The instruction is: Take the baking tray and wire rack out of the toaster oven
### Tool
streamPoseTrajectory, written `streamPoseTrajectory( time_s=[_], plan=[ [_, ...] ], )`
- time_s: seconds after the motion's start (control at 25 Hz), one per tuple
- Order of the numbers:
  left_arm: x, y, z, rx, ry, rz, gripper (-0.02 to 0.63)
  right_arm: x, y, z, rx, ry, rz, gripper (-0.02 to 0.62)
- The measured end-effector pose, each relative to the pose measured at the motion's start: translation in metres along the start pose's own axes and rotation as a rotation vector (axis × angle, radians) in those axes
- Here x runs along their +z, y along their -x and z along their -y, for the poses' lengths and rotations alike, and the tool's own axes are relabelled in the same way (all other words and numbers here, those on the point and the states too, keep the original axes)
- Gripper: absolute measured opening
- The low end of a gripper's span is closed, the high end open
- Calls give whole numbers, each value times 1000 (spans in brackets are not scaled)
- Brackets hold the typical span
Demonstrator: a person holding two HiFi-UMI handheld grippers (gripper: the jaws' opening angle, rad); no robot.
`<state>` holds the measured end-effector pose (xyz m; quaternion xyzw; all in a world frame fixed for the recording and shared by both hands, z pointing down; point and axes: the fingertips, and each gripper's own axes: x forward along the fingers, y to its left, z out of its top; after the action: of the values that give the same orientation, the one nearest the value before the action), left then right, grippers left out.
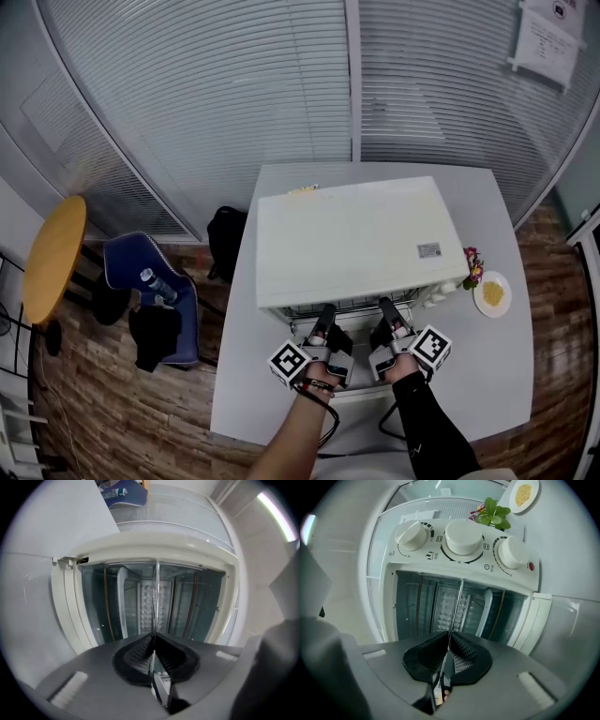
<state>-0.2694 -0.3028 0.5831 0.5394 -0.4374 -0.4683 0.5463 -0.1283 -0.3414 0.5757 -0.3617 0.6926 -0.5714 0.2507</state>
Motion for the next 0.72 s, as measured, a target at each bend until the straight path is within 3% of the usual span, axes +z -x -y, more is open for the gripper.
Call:
streamPoseTrajectory(
  time_s=[0.12, 0.32, 0.48, 0.72],
  plan=[
    [-3, 7, -2, -3, -3, -7, 67, -4, 5, -4, 31, -18, -1, 20],
    [-9, 18, 1, 3, -2, -11, 67, -7, 18, -2, 5, -12, -1, 20],
    [-14, 25, 4, 0, 2, -17, 67, -11, 23, -9, 47, -38, 3, 20],
    [-20, 39, 4, -6, 3, -34, 67, -15, 39, -7, 22, -16, -7, 20]
  ],
)
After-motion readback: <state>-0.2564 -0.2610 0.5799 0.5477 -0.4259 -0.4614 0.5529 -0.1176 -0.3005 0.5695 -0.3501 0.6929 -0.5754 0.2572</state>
